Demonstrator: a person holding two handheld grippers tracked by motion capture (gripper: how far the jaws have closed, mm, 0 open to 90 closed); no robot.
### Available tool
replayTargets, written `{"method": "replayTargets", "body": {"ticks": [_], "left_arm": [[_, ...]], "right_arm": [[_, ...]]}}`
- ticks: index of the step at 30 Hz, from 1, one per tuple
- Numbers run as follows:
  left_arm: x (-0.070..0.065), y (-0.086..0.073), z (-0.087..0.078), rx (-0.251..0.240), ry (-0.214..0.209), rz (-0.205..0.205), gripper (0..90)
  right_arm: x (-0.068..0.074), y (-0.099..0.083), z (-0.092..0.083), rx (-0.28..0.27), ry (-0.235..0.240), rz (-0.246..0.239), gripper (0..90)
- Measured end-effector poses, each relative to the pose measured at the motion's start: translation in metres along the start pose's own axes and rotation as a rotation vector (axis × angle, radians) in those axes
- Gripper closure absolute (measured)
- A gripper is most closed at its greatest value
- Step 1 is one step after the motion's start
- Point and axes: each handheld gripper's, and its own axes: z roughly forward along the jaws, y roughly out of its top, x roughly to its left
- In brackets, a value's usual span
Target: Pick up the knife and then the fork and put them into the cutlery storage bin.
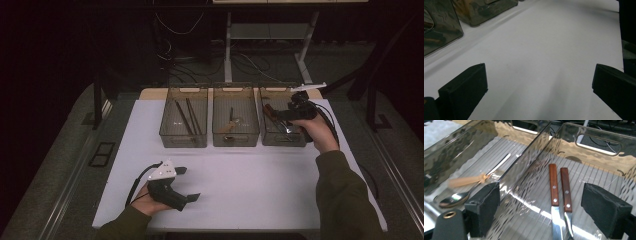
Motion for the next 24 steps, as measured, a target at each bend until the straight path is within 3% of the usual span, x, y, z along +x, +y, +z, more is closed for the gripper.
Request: {"method": "replayTargets", "body": {"ticks": [7,20,24], "left_arm": [[0.000,0.000,0.001,0.008,0.006,0.001,0.0],[0.000,0.000,0.000,0.006,0.009,0.004,0.0],[0.000,0.000,-0.001,0.006,0.011,0.006,0.0]], "right_arm": [[0.014,-0.020,-0.012,-0.018,0.036,-0.044,15.8],[0.046,-0.054,-0.040,-0.081,0.159,-0.105,15.8],[0.055,-0.070,-0.045,-0.093,0.178,-0.126,15.8]]}}
